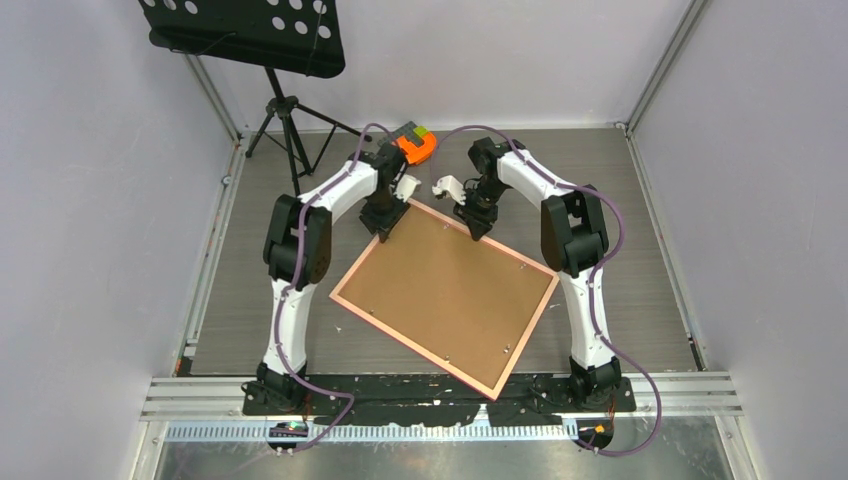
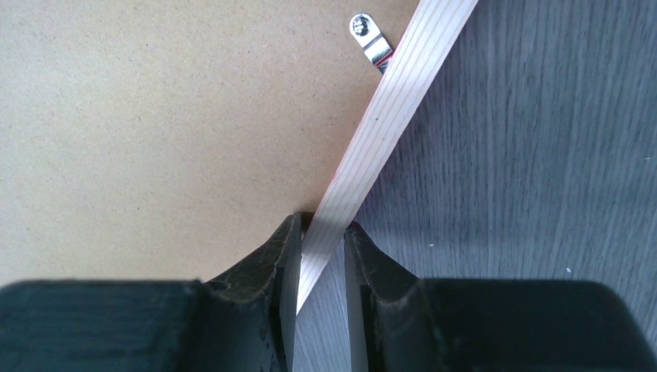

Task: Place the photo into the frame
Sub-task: Install the photo frame at the center of the board, then adjust the photo frame at the center of the board.

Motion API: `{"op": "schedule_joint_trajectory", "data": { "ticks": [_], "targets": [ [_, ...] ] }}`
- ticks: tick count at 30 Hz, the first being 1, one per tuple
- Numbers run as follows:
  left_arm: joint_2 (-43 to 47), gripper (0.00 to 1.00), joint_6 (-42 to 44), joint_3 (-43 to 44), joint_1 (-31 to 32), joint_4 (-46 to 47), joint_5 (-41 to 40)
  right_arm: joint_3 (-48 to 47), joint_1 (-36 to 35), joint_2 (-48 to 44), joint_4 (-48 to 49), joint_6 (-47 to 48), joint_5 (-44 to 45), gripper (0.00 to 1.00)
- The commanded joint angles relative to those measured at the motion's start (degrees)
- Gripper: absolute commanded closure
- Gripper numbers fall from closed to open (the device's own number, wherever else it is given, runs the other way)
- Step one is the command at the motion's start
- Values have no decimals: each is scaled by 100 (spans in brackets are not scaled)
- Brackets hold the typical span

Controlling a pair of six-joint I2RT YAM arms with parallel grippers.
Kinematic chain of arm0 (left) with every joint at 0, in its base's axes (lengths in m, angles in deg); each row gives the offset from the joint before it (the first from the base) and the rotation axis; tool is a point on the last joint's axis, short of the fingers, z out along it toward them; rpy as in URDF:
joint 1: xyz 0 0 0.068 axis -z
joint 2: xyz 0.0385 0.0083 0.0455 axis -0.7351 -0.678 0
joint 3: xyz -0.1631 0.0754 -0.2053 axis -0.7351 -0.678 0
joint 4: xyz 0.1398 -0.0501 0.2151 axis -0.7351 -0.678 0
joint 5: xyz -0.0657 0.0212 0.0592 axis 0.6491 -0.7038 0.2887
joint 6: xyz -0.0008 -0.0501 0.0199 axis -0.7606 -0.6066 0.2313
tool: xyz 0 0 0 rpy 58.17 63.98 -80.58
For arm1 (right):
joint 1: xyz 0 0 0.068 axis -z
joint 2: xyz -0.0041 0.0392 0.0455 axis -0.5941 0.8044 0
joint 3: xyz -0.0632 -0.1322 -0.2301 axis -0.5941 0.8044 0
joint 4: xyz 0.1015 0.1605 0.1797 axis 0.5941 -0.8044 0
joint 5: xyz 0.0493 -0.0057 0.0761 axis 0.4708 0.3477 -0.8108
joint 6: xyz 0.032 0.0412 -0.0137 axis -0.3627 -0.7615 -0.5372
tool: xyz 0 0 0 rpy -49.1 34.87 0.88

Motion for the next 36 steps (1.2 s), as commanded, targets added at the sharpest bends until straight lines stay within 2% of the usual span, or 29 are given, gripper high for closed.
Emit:
{"op": "schedule_joint_trajectory", "data": {
  "ticks": [1, 4, 8, 16, 23, 26, 28, 36],
  "targets": [
    [452, 55, -94, -203, -31, 537, -119, -64, -94, 189, 475, -5, 155, 94],
    [564, 48, -182, -297, -122, 499, -42, -89, -98, 171, 584, -152, 261, 94],
    [679, 49, -263, -503, -289, 432, 183, -236, -99, 159, 623, -260, 462, 94],
    [927, 69, -349, -1099, -597, 385, 911, -549, -101, 230, 534, -310, 669, 94],
    [975, 84, -445, -1518, -669, 520, 1132, -1150, -179, 509, 512, -374, 920, 93],
    [1015, 91, -560, -1716, -684, 617, 1162, -1548, -212, 677, 602, -616, 1053, 89],
    [1053, 100, -643, -1839, -695, 698, 1156, -1698, -210, 741, 736, -812, 1164, 86],
    [1164, 100, -1333, -2324, -861, 1104, 1315, -1605, -213, 606, 1426, -1596, 1609, 61]
  ]
}}
